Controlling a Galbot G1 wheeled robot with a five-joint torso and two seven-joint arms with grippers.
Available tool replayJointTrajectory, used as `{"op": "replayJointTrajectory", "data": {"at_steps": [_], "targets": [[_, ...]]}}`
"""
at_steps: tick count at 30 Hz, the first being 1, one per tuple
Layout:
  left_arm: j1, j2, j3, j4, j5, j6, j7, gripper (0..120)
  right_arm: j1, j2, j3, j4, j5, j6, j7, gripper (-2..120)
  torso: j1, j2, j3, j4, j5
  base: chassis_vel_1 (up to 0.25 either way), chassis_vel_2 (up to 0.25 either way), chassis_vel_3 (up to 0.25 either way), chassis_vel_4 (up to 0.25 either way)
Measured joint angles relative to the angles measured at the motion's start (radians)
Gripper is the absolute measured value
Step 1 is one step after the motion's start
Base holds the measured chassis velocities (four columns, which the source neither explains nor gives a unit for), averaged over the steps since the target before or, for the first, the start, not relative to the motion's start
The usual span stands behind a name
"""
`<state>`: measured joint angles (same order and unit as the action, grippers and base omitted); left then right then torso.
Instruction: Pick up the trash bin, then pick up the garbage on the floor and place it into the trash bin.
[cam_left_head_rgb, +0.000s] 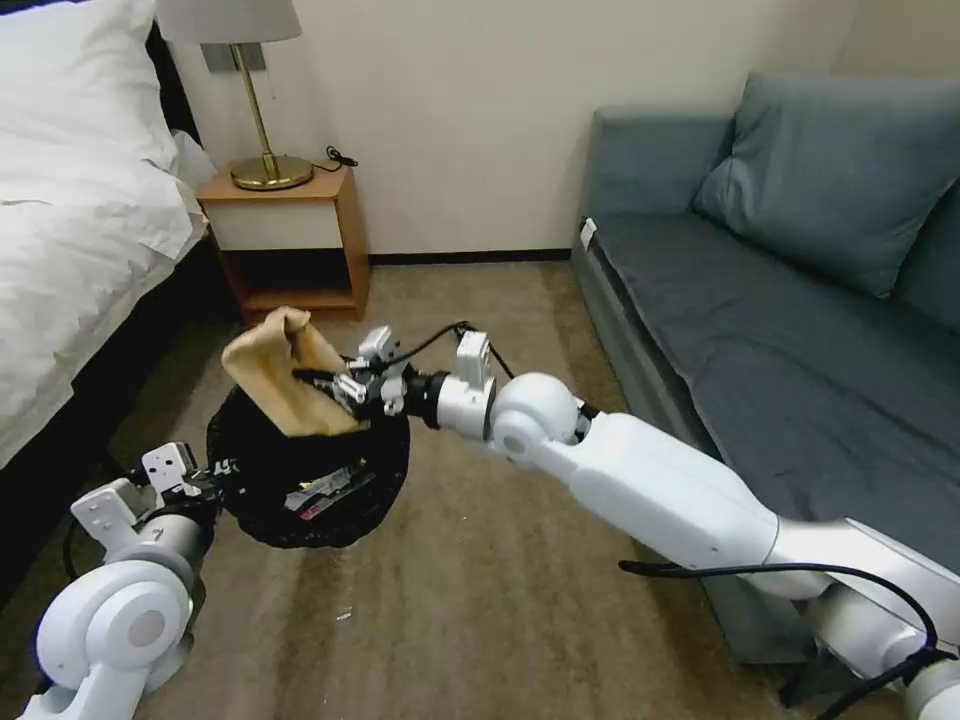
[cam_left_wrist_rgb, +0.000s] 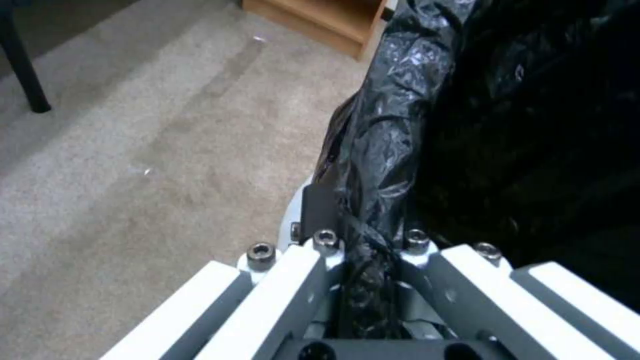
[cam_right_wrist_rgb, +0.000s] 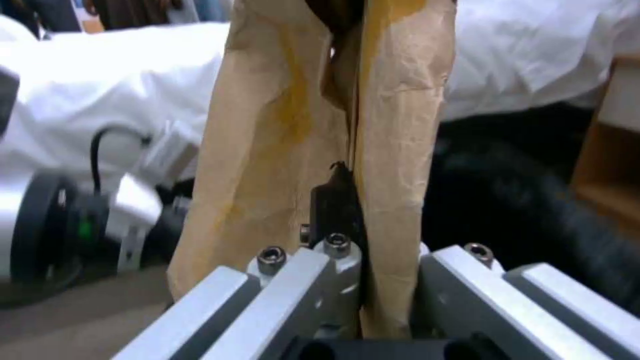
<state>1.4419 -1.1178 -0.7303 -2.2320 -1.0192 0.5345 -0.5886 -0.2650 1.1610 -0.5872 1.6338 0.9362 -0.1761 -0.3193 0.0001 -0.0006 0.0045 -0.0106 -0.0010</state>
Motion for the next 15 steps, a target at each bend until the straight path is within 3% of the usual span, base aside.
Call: {"op": "replayJointTrajectory", "data": {"at_steps": [15], "targets": [[0.006, -0.016, 0.020, -0.009, 0.010, 0.001, 0.000, 1, -0.023, -0.006, -0.056, -0.030, -0.057, 0.035, -0.023, 4, 0.000, 0.000, 0.000, 0.0003, 0.0000, 0.000, 0.000, 0.000, 0.000]]}}
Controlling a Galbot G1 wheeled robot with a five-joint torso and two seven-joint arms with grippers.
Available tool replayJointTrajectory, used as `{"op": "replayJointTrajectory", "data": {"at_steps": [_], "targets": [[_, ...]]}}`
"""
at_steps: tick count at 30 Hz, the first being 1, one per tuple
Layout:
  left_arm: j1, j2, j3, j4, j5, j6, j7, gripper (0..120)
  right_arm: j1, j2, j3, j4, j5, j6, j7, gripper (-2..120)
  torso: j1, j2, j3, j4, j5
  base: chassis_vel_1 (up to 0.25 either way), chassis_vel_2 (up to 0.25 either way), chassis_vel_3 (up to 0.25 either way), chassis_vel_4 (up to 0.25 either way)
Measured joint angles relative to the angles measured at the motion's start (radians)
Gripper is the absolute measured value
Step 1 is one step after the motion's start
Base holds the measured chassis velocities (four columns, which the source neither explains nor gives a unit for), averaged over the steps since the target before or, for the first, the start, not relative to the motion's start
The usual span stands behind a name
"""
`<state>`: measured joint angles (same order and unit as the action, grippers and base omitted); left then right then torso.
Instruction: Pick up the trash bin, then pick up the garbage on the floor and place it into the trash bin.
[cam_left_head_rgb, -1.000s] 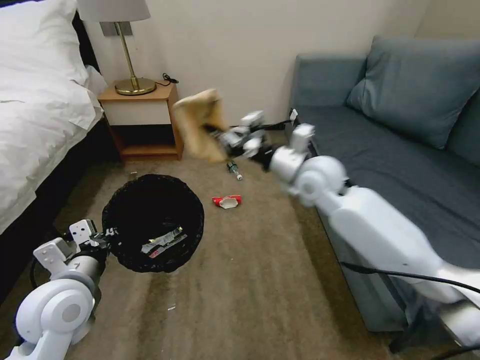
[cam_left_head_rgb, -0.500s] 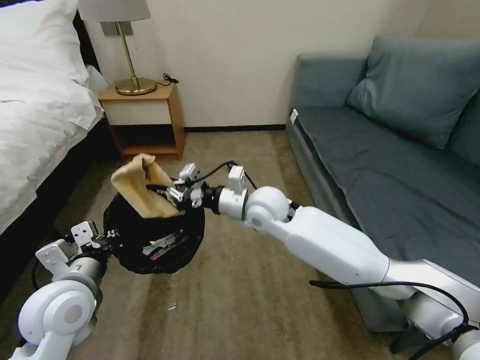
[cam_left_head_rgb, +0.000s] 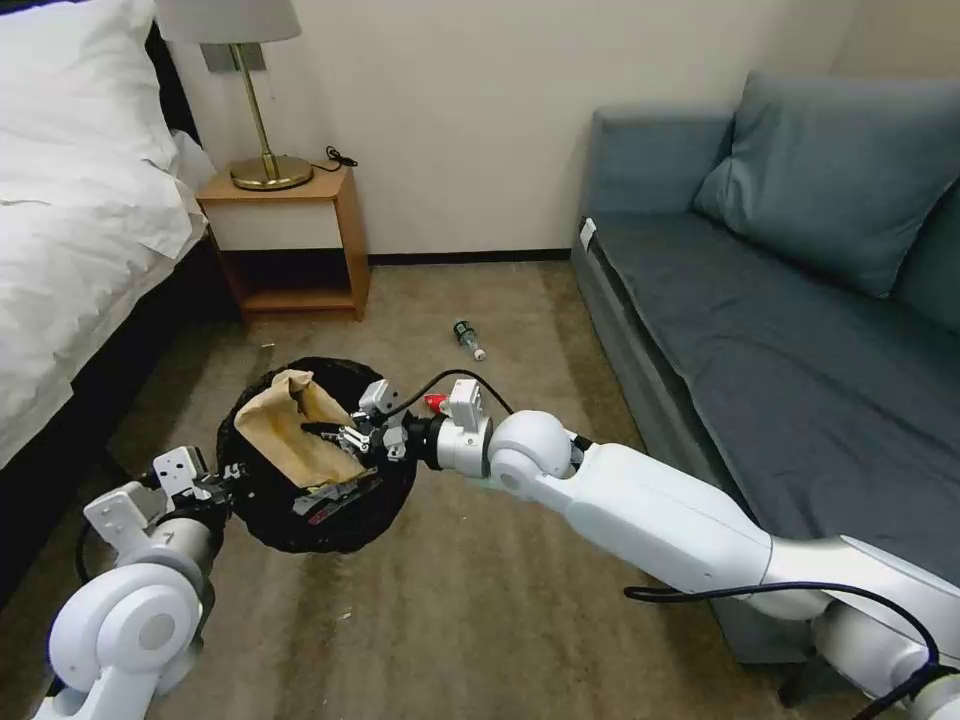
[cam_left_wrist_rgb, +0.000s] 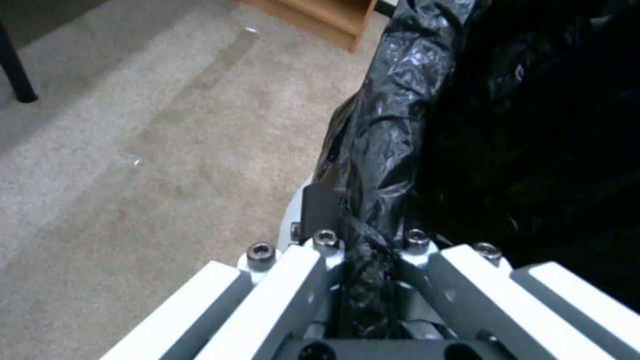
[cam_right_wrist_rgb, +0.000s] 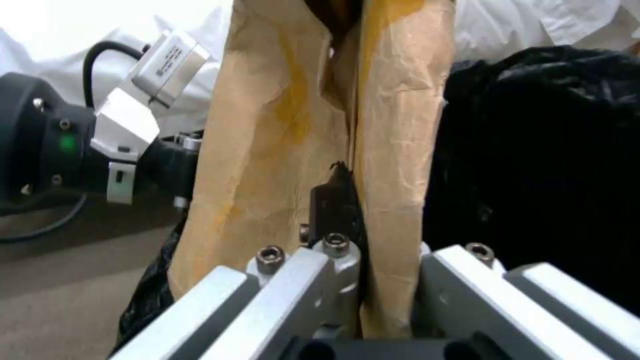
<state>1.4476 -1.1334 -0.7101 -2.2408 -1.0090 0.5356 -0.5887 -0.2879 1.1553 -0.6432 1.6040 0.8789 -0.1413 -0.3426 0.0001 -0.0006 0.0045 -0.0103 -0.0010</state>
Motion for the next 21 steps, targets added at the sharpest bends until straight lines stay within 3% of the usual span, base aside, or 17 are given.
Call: {"op": "replayJointTrajectory", "data": {"at_steps": [1, 4, 5, 7, 11, 15, 18, 21], "targets": [[0.000, 0.000, 0.000, -0.001, 0.000, 0.000, 0.000, 1, 0.001, -0.002, 0.000, 0.000, 0.000, 0.000, -0.006, 10, 0.000, 0.000, 0.000, 0.0000, 0.0000, 0.000, 0.000, 0.000, 0.000], [0.000, 0.000, 0.001, -0.001, 0.000, 0.000, 0.000, 1, 0.002, -0.003, -0.001, 0.000, 0.001, 0.001, -0.007, 13, 0.000, 0.000, 0.000, 0.0000, 0.0000, 0.000, 0.000, 0.000, 0.000], [0.000, 0.000, 0.002, -0.001, 0.000, 0.000, 0.000, 1, 0.005, -0.004, -0.001, 0.000, 0.003, 0.001, -0.007, 23, 0.000, 0.000, 0.000, -0.0001, 0.0000, 0.000, 0.000, 0.000, 0.000], [0.000, 0.000, 0.003, -0.001, 0.000, 0.001, 0.000, 1, 0.006, -0.004, -0.001, 0.000, 0.003, 0.001, -0.007, 26, 0.000, 0.000, 0.000, -0.0001, 0.0000, 0.000, 0.000, 0.000, 0.000], [0.000, 0.001, 0.005, -0.001, 0.000, 0.001, 0.000, 1, 0.010, -0.005, 0.002, 0.013, 0.014, 0.011, -0.006, 47, 0.000, 0.000, 0.000, 0.0001, 0.0000, 0.000, 0.000, 0.000, 0.000], [-0.001, 0.002, 0.003, -0.001, -0.001, 0.001, 0.000, 1, 0.010, -0.019, 0.015, 0.025, 0.024, 0.018, -0.015, 57, 0.000, 0.000, 0.000, 0.0001, 0.0000, 0.000, 0.000, 0.000, 0.000], [0.002, 0.008, -0.008, 0.003, -0.003, 0.002, -0.001, 1, 0.008, -0.064, 0.089, 0.069, 0.045, 0.046, -0.055, 72, 0.000, 0.000, 0.000, -0.0001, 0.0000, 0.000, 0.000, 0.000, 0.000], [0.003, 0.011, -0.014, 0.006, -0.006, 0.002, 0.000, 1, -0.005, -0.080, 0.139, 0.092, 0.052, 0.058, -0.062, 79, 0.000, 0.000, 0.000, 0.0001, -0.0001, 0.000, 0.000, 0.000, 0.000]]}}
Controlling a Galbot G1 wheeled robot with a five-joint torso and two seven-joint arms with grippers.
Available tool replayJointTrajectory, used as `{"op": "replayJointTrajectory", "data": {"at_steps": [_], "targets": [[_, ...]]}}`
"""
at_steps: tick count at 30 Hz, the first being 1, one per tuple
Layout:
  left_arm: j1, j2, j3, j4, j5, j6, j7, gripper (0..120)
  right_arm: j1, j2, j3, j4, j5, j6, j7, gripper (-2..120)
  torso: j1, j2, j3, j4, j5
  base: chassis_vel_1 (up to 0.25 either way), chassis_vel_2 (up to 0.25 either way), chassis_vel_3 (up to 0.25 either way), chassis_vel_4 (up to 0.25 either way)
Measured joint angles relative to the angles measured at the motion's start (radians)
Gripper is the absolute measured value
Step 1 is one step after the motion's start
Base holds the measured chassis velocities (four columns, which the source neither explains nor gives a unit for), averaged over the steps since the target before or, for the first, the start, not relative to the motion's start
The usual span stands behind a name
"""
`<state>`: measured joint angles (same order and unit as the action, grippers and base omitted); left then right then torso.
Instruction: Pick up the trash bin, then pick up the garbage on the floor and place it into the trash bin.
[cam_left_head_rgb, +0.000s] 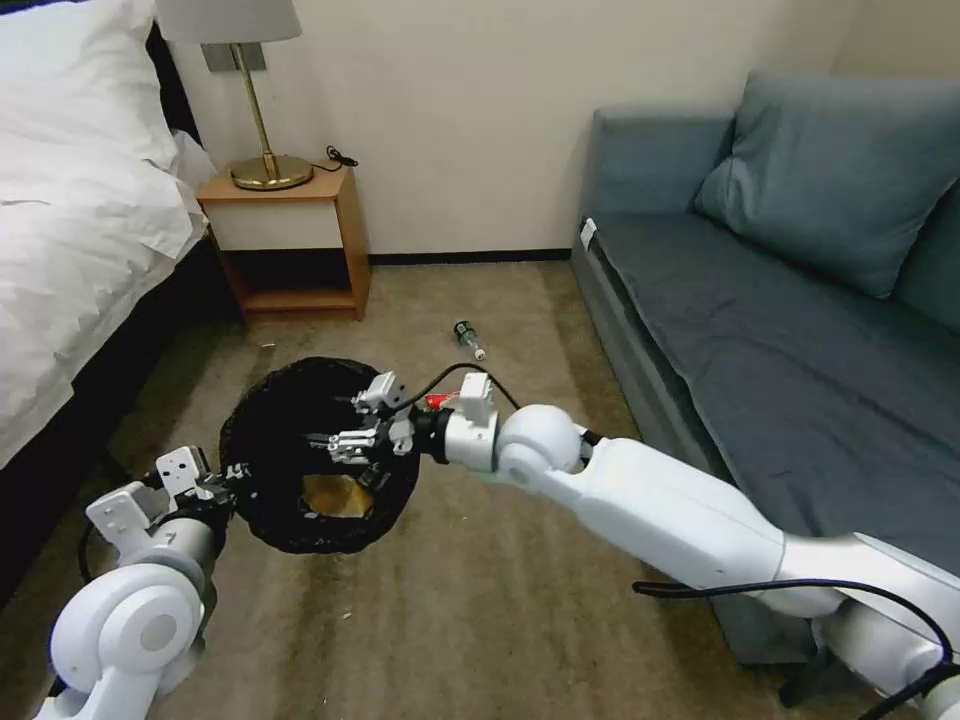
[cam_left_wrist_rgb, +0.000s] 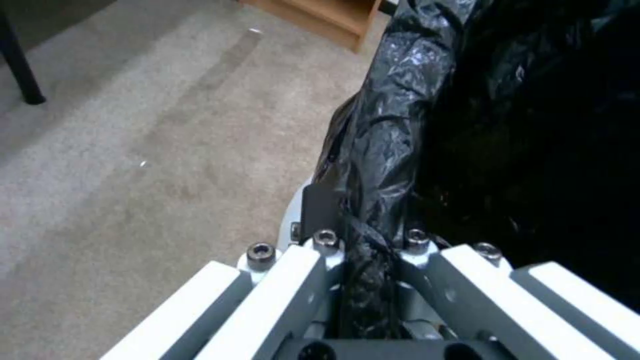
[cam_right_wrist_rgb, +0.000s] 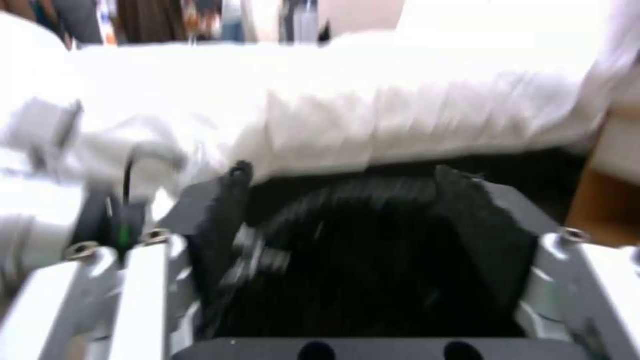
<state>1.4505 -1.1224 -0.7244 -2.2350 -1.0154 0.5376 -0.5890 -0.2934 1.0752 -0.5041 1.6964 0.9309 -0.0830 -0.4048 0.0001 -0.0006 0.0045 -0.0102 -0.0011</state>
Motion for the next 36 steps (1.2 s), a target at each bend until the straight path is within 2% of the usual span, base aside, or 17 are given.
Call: {"op": "replayJointTrajectory", "data": {"at_steps": [1, 3, 4, 5, 6, 8, 9, 12, 13, 15, 17, 20, 21, 28, 30, 34, 36], "targets": [[0.000, 0.003, -0.008, 0.004, -0.003, 0.000, 0.000, 1, -0.027, -0.010, 0.063, 0.019, 0.004, 0.007, 0.008, 83, 0.000, 0.000, 0.000, 0.0000, 0.0001, 0.000, 0.000, 0.000, 0.000], [0.004, 0.006, -0.024, 0.005, -0.015, 0.006, -0.002, 1, -0.106, -0.027, 0.209, 0.055, 0.009, 0.011, 0.112, 93, 0.000, 0.000, 0.000, -0.0001, 0.0002, 0.000, 0.000, 0.000, 0.000], [0.004, 0.006, -0.024, 0.005, -0.015, 0.006, -0.002, 1, -0.106, -0.027, 0.209, 0.055, 0.009, 0.011, 0.112, 93, 0.000, 0.000, 0.000, -0.0001, 0.0002, 0.000, 0.000, 0.000, 0.000], [0.007, 0.008, -0.030, 0.004, -0.026, 0.013, -0.008, 1, -0.155, -0.037, 0.289, 0.068, 0.011, 0.010, 0.183, 98, 0.000, 0.000, 0.000, -0.0004, 0.0004, 0.000, 0.000, 0.000, 0.000], [0.007, 0.008, -0.030, 0.004, -0.026, 0.013, -0.008, 1, -0.155, -0.037, 0.289, 0.068, 0.011, 0.010, 0.183, 98, 0.000, 0.000, 0.000, -0.0004, 0.0004, 0.000, 0.000, 0.000, 0.000], [0.012, 0.009, -0.036, -0.003, -0.035, 0.020, -0.010, 1, -0.244, -0.063, 0.442, 0.077, -0.030, 0.016, 0.249, 99, 0.000, 0.000, 0.000, 0.0001, 0.0003, 0.000, 0.000, 0.000, 0.000], [0.012, 0.009, -0.036, -0.003, -0.035, 0.020, -0.010, 1, -0.244, -0.063, 0.442, 0.077, -0.030, 0.016, 0.249, 99, 0.000, 0.000, 0.000, 0.0001, 0.0003, 0.000, 0.000, 0.000, 0.000], [0.018, 0.001, -0.046, -0.008, -0.038, 0.023, -0.010, 1, -0.434, -0.113, 0.700, 0.128, -0.151, 0.015, 0.268, 100, 0.000, 0.000, 0.000, -0.0009, 0.0003, 0.000, 0.000, 0.000, 0.000], [0.018, 0.001, -0.046, -0.008, -0.038, 0.023, -0.010, 1, -0.434, -0.113, 0.700, 0.128, -0.151, 0.015, 0.268, 100, 0.000, 0.000, 0.000, -0.0009, 0.0003, 0.000, 0.000, 0.000, 0.000], [0.024, -0.007, -0.049, -0.015, -0.039, 0.023, -0.012, 1, -0.564, -0.128, 0.824, 0.178, -0.186, 0.018, 0.270, 100, 0.000, 0.000, 0.000, -0.0008, 0.0007, 0.000, 0.000, 0.000, 0.000], [0.026, -0.010, -0.050, -0.019, -0.040, 0.024, -0.014, 1, -0.618, -0.129, 0.876, 0.202, -0.203, 0.028, 0.268, 100, 0.000, 0.000, 0.000, -0.0008, 0.0006, 0.000, 0.000, 0.000, 0.000], [0.032, -0.024, -0.053, -0.029, -0.046, 0.029, -0.027, 1, -0.795, -0.091, 1.029, 0.296, -0.263, 0.053, 0.256, 100, 0.000, 0.000, 0.000, -0.0003, 0.0004, 0.000, 0.000, 0.000, 0.000], [0.032, -0.024, -0.053, -0.029, -0.046, 0.029, -0.027, 1, -0.795, -0.091, 1.029, 0.296, -0.263, 0.053, 0.256, 100, 0.000, 0.000, 0.000, -0.0003, 0.0004, 0.000, 0.000, 0.000, 0.000], [0.073, -0.050, -0.075, -0.057, -0.046, 0.034, -0.032, 1, -1.042, -0.004, 1.174, 0.419, -0.316, 0.101, 0.204, 100, 0.000, 0.000, 0.000, -0.0002, 0.0001, 0.000, 0.000, 0.000, 0.000], [0.096, -0.063, -0.087, -0.073, -0.041, 0.034, -0.032, 1, -1.125, 0.049, 1.222, 0.447, -0.348, 0.136, 0.172, 100, 0.000, 0.000, 0.000, -0.0002, 0.0000, 0.000, 0.000, 0.000, 0.000], [0.105, -0.090, -0.092, -0.088, -0.041, 0.039, -0.044, 1, -1.162, 0.084, 1.229, 0.461, -0.368, 0.148, 0.163, 100, 0.000, 0.000, 0.000, -0.0002, 0.0002, 0.000, 0.000, 0.000, 0.000], [0.115, -0.121, -0.084, -0.102, -0.030, 0.044, -0.063, 1, -1.170, 0.112, 1.227, 0.461, -0.376, 0.157, 0.156, 100, 0.000, 0.000, 0.000, -0.0002, 0.0001, 0.000, 0.000, 0.000, 0.000]]}}
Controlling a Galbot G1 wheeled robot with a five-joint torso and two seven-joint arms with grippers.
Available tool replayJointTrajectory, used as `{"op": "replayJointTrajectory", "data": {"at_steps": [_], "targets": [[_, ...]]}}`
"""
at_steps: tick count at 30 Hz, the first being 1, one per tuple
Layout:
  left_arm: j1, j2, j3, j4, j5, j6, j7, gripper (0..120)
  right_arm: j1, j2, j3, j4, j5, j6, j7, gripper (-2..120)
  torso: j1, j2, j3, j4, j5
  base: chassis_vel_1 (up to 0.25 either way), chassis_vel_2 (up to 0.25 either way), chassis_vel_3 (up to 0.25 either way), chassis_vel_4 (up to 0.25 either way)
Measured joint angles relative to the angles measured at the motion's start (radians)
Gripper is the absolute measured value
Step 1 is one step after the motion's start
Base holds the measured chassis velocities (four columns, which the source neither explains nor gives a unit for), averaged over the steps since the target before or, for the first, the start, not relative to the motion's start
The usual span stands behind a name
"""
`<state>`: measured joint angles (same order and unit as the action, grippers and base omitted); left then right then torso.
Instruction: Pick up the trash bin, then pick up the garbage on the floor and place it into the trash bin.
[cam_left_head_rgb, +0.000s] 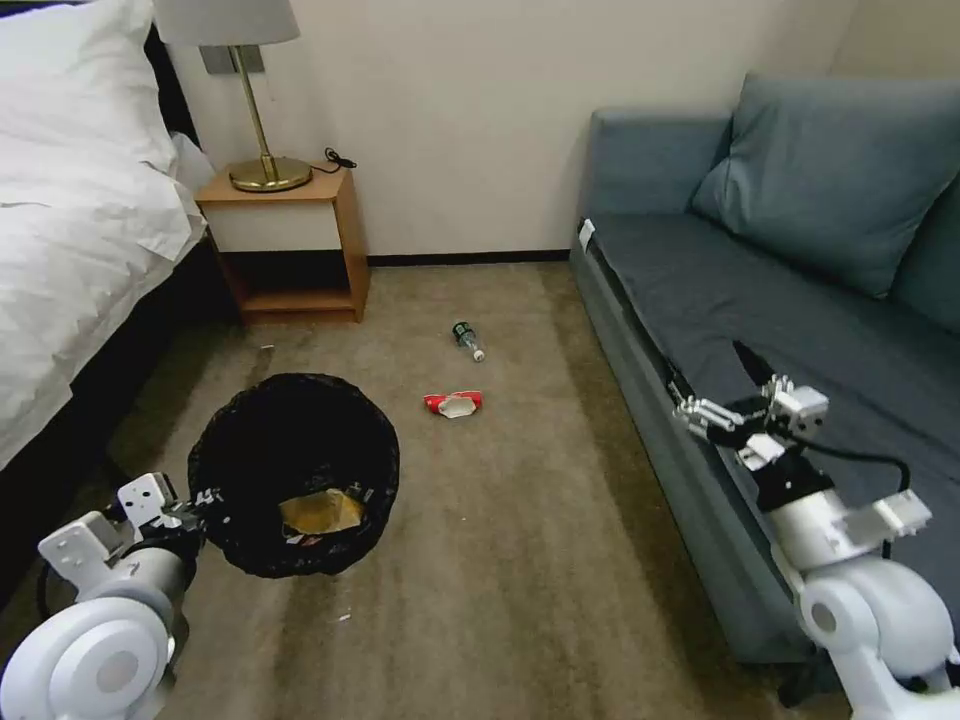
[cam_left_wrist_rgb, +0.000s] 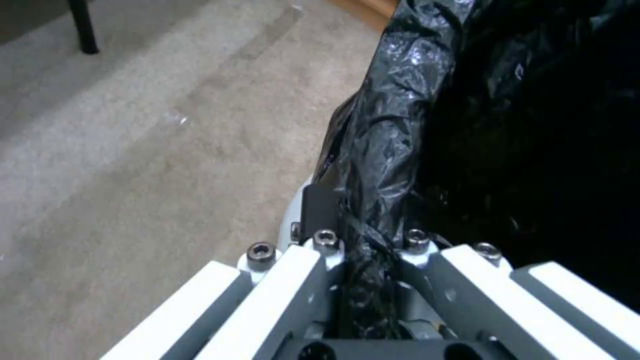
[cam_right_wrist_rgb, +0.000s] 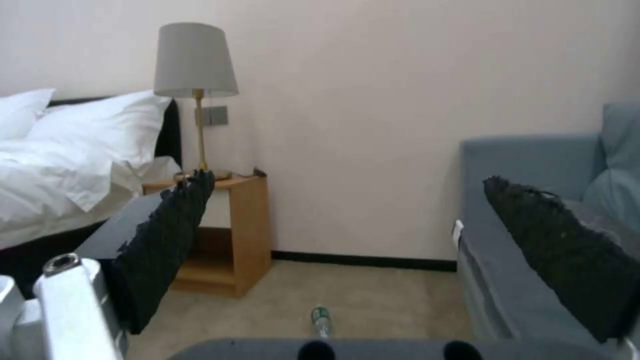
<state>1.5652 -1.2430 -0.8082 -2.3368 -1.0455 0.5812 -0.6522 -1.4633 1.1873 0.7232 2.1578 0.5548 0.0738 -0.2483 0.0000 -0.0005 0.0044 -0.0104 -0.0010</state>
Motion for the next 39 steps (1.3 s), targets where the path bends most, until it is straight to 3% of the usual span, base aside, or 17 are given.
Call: {"op": "replayJointTrajectory", "data": {"at_steps": [12, 39], "targets": [[0.030, -0.053, 0.018, -0.013, 0.033, 0.002, 0.020, 1, -0.012, 0.033, -0.032, -0.035, -0.038, 0.027, -0.035, 100, 0.000, 0.000, 0.000, 0.0000, -0.0001, 0.000, 0.000, 0.000, 0.000], [0.003, -0.046, 0.021, -0.007, 0.031, -0.011, 0.005, 1, 0.013, 0.032, -0.070, -0.081, -0.066, 0.026, -0.084, 100, 0.000, 0.000, 0.000, 0.0000, 0.0000, 0.000, 0.000, 0.000, 0.000]]}}
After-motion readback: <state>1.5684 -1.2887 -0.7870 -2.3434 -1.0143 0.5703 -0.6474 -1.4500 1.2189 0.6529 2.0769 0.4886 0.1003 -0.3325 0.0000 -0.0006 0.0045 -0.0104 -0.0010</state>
